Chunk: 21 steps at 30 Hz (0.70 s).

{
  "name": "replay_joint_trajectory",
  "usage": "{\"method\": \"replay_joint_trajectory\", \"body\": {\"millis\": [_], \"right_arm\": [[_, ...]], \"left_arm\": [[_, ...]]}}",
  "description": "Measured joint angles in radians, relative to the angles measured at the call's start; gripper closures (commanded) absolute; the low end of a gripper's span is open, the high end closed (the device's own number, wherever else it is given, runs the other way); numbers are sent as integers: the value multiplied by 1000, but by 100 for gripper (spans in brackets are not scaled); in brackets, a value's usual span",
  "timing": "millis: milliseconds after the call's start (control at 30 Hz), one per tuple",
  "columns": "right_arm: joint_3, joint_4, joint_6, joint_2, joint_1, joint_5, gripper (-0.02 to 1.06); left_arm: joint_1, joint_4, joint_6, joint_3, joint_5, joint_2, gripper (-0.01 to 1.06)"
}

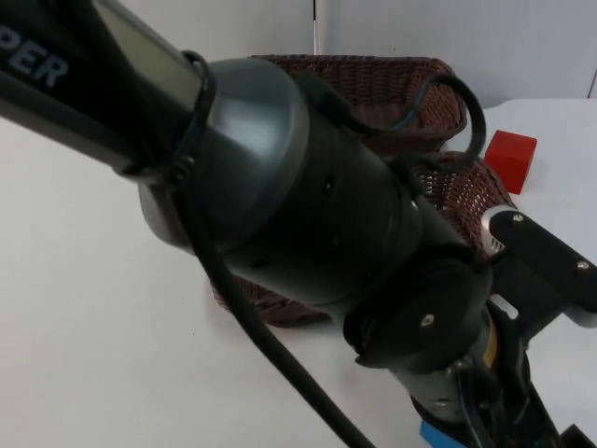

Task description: Pick up one cube with the left hand and place it into the upper basket. Pick up one cube with the right hand and place it into the lower basket.

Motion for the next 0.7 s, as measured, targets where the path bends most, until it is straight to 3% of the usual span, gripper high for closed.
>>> {"method": "replay_joint_trajectory", "body": {"millis": [467, 700], "right_arm": [[0, 0, 0, 0, 0, 0, -1], [0, 0, 0, 0, 0, 0, -1]], "left_arm": [[0, -45, 41, 0, -8, 0, 7], [0, -40, 41, -54, 127, 2, 7]]}}
